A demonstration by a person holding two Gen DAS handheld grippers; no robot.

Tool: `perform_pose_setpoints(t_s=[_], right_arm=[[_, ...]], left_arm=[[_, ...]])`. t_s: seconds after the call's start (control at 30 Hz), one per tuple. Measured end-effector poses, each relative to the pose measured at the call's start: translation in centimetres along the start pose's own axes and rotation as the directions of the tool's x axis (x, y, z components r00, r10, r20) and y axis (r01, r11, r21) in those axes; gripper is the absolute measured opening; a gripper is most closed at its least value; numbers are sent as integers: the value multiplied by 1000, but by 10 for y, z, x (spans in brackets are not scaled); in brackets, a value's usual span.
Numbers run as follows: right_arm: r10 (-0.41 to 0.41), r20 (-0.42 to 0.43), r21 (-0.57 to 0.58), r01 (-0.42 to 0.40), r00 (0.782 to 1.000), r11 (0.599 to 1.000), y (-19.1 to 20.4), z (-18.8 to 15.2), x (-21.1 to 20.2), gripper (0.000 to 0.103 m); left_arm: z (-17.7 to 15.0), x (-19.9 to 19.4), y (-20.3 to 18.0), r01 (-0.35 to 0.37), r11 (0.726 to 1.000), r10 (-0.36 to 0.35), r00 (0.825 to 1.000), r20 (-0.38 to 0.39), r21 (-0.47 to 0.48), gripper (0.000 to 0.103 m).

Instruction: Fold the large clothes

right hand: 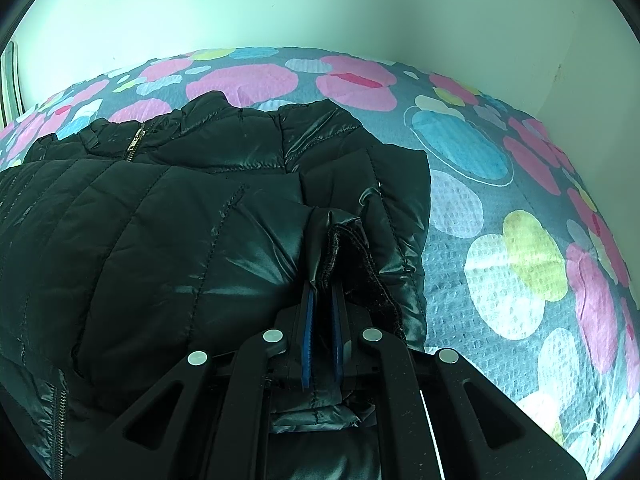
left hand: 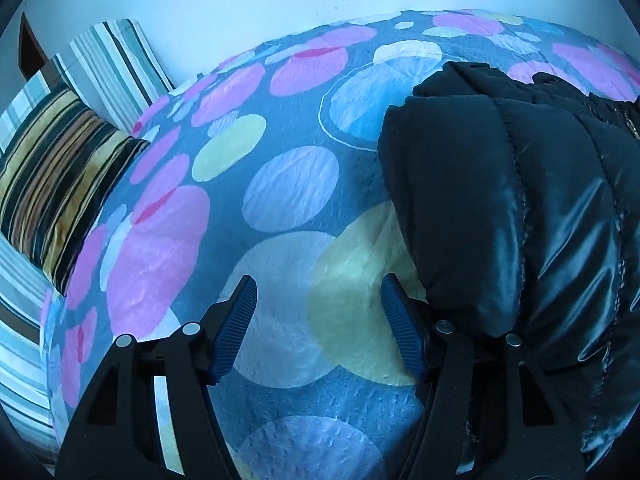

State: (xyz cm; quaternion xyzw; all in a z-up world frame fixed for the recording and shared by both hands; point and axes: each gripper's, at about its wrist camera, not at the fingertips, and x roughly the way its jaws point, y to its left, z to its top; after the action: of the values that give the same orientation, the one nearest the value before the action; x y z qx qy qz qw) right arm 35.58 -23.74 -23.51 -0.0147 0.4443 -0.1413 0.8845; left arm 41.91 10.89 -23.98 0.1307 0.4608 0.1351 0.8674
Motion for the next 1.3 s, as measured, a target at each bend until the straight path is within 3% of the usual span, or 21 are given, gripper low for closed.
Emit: perform_pose_setpoints(t_s=[0.37,0.5,0.6,0.73,0.87,0.93,1.07,1.2,1.27,1.3], right_arm=[[-14,36,3,14,999,1000,-3,6,-15,9],[-15,98,41,11,995,999,-14,20,-35,22],[-2,122,54,-4,992,999,-14,37,-40,24],[33,104,13,-34,994,999,0,56,-24,24],[16,-15,-43,-16,1000,999,14,50,16,23],[4,-20,-62,-5,1000,998,16,44,26,21],[-9,-24,-71,7,1000,997,20,43,33,21],[19,19,-56,-18,1000,998,14,44,16,23],[45,35,-45,-44,998,998,7,40,1,28],[65,44,-35,-63,997,997,1,35,-11,35]], left_arm=[[4,-19,15,0,999,1,1000,26,-42,64],[15,-28,22,17,998,-13,998,64,-63,65],[27,-25,13,5,999,-3,997,81,-33,65],[37,-17,-5,-38,999,36,995,94,26,65],[33,0,-17,-49,994,45,998,47,96,60],[30,8,-20,-37,993,35,999,21,109,52],[28,11,-20,-28,996,27,1000,13,90,51],[23,-7,-1,-2,999,0,1000,24,48,67],[13,-19,12,46,999,-47,999,27,25,71],[4,-26,20,65,998,-66,997,27,13,72]])
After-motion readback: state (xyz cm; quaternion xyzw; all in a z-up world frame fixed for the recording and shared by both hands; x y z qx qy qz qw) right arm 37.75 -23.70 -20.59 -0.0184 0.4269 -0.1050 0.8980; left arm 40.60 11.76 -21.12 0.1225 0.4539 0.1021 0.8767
